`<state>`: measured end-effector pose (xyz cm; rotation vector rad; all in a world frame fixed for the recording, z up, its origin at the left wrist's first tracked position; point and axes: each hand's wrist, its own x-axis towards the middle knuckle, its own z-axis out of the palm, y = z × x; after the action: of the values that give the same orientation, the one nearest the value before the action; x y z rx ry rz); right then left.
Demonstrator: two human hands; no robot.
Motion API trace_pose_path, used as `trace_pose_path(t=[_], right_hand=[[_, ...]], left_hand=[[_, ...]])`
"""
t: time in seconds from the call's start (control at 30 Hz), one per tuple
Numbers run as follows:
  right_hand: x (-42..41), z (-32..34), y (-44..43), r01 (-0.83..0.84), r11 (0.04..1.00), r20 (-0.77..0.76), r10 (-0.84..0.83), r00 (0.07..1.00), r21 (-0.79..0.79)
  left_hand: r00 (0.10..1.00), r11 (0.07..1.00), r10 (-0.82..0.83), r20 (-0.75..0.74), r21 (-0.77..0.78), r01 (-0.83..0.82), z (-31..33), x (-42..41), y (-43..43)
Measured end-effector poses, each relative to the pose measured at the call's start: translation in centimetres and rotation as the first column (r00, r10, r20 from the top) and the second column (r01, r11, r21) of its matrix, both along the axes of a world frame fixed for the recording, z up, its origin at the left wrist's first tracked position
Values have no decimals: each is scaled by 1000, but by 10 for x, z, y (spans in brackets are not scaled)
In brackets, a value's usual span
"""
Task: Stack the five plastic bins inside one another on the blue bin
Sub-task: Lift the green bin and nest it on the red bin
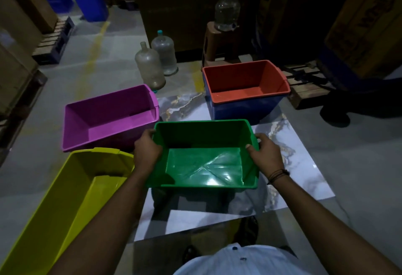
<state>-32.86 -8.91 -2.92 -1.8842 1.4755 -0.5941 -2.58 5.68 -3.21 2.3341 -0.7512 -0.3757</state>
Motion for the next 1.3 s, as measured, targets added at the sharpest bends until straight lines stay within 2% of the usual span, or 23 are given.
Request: trace_pose_path(t=[0.1,0.27,0.37,0.6,0.83,1.0,1.1,1.23,1.3], right_hand=[[0,14,-6,36,998,37,-34,999,-56],[-9,17,-24,98,994,19,-97,995,-51],[-18,14,-35,107,993,10,-107,994,-52],[-34,10,-48,-69,990,-69,60,996,-123],[-24,16,-60,-162,916,-37,160,986,-367],[-21,12,-71,-257,840,-97,241,966,-477],[-15,10,-84,-252,863,-85,240,967,-437],[-12,1,-107,-139,958,52,157,986,-250],[-12,-4,-116,-113,984,54,121,991,-137]], left_hand=[[998,996,5,-56,-92,-10,2,5,-4],[997,977,-71,-41,-206,61,12,2,-22],[988,963,-102,-112,-260,70,13,5,-33],[973,929,-117,-198,-368,37,9,7,-47],[969,924,-77,-234,-382,-19,8,3,-61],[969,933,-62,-239,-359,-29,5,2,-64],[972,952,-87,-219,-307,16,4,3,-67],[954,978,-205,-218,-1,210,-2,3,-67],[959,958,-253,-127,109,267,-8,1,-62]])
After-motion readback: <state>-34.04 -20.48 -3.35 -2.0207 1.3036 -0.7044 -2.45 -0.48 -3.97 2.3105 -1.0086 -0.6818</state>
